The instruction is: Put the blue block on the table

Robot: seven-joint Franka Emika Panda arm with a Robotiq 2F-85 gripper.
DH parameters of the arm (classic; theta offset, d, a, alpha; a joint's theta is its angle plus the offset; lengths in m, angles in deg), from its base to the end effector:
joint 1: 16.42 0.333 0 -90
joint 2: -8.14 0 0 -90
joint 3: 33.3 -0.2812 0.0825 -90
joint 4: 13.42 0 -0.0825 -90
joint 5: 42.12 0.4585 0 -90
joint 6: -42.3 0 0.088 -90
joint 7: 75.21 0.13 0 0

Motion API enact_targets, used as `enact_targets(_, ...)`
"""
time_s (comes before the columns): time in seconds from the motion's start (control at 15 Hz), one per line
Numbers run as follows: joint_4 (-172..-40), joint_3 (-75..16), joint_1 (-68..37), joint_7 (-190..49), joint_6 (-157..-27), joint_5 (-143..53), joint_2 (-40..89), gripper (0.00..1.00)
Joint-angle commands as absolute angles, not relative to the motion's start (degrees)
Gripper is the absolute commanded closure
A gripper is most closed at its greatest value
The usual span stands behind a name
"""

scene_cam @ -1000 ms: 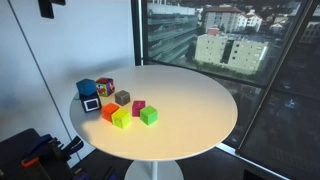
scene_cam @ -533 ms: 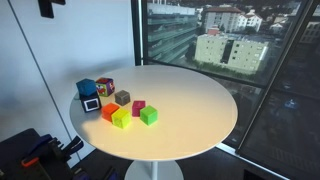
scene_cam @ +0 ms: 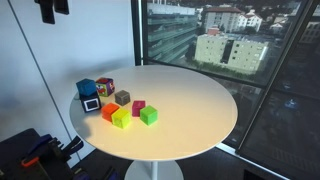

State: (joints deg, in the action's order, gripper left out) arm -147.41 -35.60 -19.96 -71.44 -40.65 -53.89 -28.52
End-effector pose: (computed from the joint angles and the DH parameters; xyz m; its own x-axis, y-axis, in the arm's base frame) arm 0.4160 -0.0372 0.4868 0.9653 -0.1235 -0.2301 -0.0663 -0.9682 0.2414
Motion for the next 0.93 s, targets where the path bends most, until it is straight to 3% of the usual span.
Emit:
enact_targets(0.0,-148.8,-35.3,-17.9,-69.7,-43.6,-51.3,-28.0,0.0)
enact_targets(0.87,-162.6,-38.3,-13.1,-68.6,-63.6,-43.6,-28.5,0.0)
